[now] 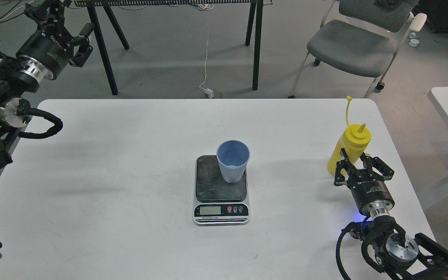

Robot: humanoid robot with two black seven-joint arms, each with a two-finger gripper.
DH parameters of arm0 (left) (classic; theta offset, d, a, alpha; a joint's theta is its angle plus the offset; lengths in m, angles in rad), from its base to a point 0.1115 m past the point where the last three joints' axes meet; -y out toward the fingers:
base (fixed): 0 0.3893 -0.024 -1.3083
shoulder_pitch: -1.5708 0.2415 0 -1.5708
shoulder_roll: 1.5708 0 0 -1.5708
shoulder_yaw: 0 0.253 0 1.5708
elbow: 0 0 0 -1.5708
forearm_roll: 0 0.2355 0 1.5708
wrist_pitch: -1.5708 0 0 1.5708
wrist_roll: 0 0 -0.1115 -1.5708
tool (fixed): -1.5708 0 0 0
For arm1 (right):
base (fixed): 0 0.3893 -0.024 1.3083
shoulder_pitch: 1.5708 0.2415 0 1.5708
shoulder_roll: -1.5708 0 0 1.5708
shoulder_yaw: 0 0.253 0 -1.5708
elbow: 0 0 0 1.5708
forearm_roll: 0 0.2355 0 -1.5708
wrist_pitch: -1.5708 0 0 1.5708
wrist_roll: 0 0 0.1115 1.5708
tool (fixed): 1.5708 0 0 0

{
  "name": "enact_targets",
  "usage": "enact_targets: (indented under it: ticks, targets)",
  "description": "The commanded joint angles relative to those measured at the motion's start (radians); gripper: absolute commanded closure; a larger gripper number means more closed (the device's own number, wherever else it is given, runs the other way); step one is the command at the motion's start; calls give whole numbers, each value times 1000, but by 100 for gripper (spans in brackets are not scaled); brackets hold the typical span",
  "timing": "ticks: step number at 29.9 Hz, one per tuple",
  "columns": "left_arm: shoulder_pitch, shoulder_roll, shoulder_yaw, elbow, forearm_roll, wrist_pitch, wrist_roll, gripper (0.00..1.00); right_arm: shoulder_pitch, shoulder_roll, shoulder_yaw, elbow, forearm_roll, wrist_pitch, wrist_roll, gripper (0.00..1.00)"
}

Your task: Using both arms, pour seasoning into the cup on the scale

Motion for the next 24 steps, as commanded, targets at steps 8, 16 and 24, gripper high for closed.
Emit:
enact_targets:
  ticks: [8,16,24]
  targets:
    - [1,0,0,0,0,-5,0,20,-5,10,-3,0,-22,0,2,3]
    - [3,2,0,0,0,-7,0,20,-28,8,-4,11,-61,0,19,0]
    - [3,0,0,0,0,-7,0,20,-127,-142,5,114,-95,0,19,0]
